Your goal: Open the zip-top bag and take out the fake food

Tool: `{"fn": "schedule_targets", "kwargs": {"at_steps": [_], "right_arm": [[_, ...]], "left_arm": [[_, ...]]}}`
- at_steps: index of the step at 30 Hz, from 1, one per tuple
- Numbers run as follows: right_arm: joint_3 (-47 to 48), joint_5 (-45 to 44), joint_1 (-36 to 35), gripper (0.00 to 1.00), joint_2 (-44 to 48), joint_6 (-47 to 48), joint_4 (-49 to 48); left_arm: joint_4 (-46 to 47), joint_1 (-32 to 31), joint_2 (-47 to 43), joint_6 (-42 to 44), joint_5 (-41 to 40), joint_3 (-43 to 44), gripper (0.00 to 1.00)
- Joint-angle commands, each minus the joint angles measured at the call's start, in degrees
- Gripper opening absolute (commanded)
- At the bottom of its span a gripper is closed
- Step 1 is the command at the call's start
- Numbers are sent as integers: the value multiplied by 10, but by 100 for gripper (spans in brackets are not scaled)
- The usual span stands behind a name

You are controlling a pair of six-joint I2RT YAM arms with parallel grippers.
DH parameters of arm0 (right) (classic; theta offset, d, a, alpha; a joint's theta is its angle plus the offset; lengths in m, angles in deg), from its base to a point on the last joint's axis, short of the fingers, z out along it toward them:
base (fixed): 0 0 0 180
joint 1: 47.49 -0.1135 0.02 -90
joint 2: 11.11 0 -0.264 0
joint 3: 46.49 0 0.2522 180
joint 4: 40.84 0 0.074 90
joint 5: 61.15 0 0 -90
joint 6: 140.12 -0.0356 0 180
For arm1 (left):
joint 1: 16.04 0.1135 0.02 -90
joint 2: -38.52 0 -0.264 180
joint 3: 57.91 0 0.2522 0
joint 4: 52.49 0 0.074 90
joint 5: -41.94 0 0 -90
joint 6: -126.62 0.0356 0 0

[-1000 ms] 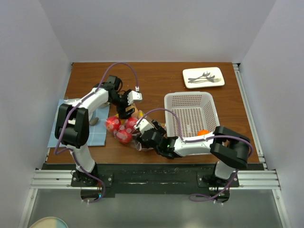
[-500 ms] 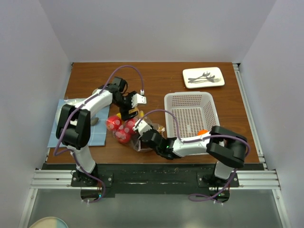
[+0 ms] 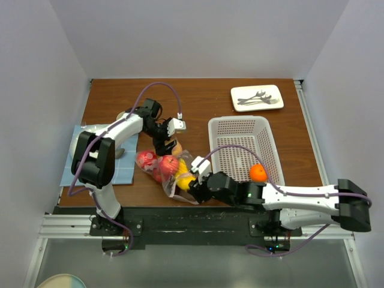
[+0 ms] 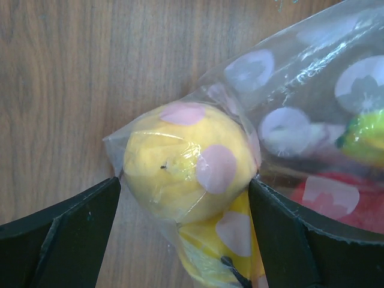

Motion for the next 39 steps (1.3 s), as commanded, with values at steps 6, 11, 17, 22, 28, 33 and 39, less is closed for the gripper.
{"fn": "schedule_targets", "kwargs": {"at_steps": [6,11,17,22,28,33,39], "right_arm": [[71,66,-2,0,168,-94,174],[72,103,-2,0,158,-113,141],[127,144,-3,0,39,-97,108],[243,24,-2,0,57,-57,326],[280,-121,-1,0,257,-44,399],[219,-265,-2,0,296,-60,412],[202,-486,0,0,195,-186,510]], "left_arm": [[40,8,9,11,-100,-37,93],[43,8,9,10,-105,-40,92],[41,6,1,12,-106,-43,92],[47,6,-10,19,-116,-56,92],[39,7,-18,8,-106,-54,92],[1,7,-42,-18,-61,-5,98],[-68,7,-87,-55,6,61,100]]}}
